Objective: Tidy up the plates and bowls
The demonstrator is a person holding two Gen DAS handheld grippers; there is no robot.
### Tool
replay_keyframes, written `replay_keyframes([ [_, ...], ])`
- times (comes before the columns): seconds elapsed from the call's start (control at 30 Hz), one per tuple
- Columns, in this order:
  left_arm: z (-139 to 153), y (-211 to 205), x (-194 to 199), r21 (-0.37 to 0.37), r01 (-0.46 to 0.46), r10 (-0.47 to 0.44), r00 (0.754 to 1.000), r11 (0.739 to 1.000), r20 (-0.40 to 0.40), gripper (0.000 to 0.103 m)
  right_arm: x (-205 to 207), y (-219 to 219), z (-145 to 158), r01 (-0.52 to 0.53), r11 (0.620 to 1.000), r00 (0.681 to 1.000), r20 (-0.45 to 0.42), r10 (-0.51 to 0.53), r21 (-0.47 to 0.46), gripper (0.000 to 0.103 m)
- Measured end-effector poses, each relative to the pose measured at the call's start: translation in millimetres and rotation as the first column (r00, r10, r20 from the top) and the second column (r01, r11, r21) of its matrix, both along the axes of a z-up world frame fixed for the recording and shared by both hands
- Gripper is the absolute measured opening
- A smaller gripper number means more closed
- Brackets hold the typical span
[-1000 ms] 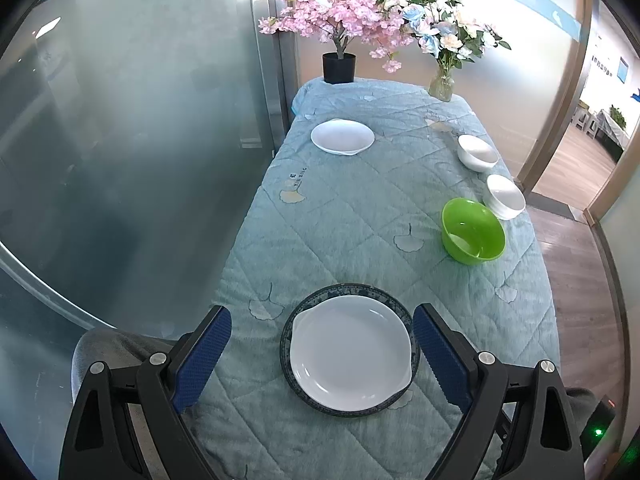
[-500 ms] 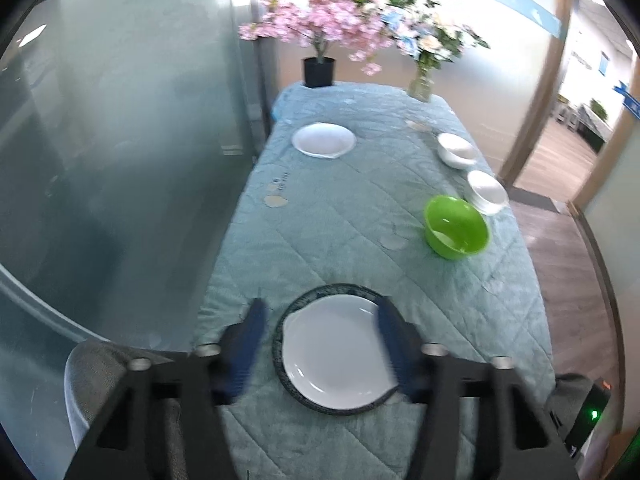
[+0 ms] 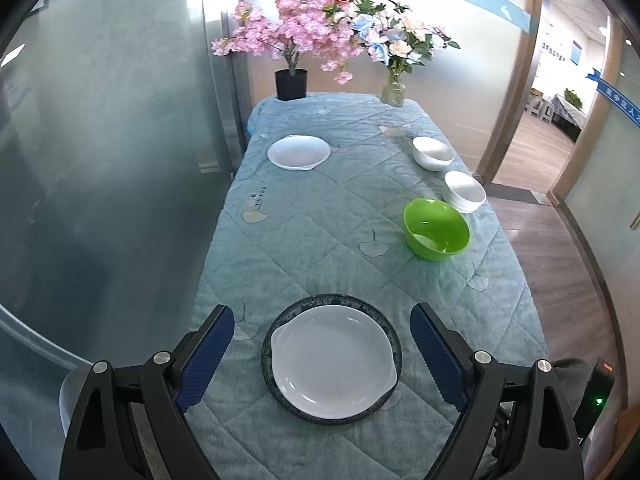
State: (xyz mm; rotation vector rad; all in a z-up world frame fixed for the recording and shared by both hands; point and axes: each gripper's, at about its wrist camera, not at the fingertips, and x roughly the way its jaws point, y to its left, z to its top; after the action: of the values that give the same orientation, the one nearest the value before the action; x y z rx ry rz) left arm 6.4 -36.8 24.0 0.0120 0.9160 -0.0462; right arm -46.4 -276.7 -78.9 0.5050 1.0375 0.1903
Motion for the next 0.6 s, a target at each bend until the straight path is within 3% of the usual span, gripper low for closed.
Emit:
replay_keyframes([
  [0.17,-1.3,5.8,4.9,-0.017,0.035,-0.035,0.999,0.999,0.01,0.086,4.6,10.8,-0.7,-0.021,0.999,1.0,-0.013,0.02,-0.043,0.103],
  [0.2,-2.0,7.4,5.4,-0.023,0.041,-0.041,0.999,0.999,0.009,0.076,5.0,12.1,-0.2,-0.021,0.998,1.0,-0.014,0.021,-0.056,0.103],
  [0.23,-3.0,9.2,6.6,-0.032,0.051,-0.051,0.999,0.998,0.003,0.06,5.8,13.1,0.2,-0.02,0.998,1.0,-0.014,0.019,-0.066,0.103],
  [0.3,-5.8,12.6,10.6,-0.058,0.073,-0.075,0.997,0.996,-0.02,0.041,7.7,13.6,2.2,-0.01,0.997,1.0,-0.012,0.009,-0.076,0.103],
  [0.37,-5.1,15.9,12.3,-0.062,0.074,-0.075,0.997,0.995,-0.013,0.041,10.2,15.0,3.4,-0.007,0.996,1.0,-0.014,0.006,-0.091,0.103],
  [0.4,-3.6,17.6,12.8,-0.062,0.069,-0.069,0.998,0.996,-0.002,0.046,10.9,16.0,4.1,-0.008,0.995,1.0,-0.014,0.007,-0.097,0.103],
  [0.43,-1.9,19.4,14.1,-0.064,0.063,-0.063,0.998,0.996,0.005,0.065,11.6,17.2,4.4,-0.011,0.995,1.0,-0.014,0.01,-0.101,0.103],
  [0.5,2.0,23.1,16.7,-0.061,0.031,-0.03,0.999,0.998,0.017,0.091,12.7,20.1,5.4,-0.021,0.993,1.0,-0.014,0.02,-0.113,0.102],
  [0.6,8.8,27.3,23.0,-0.07,0.027,-0.024,0.999,0.997,0.038,0.091,15.4,22.7,10.1,-0.035,0.991,0.999,-0.012,0.033,-0.13,0.095],
])
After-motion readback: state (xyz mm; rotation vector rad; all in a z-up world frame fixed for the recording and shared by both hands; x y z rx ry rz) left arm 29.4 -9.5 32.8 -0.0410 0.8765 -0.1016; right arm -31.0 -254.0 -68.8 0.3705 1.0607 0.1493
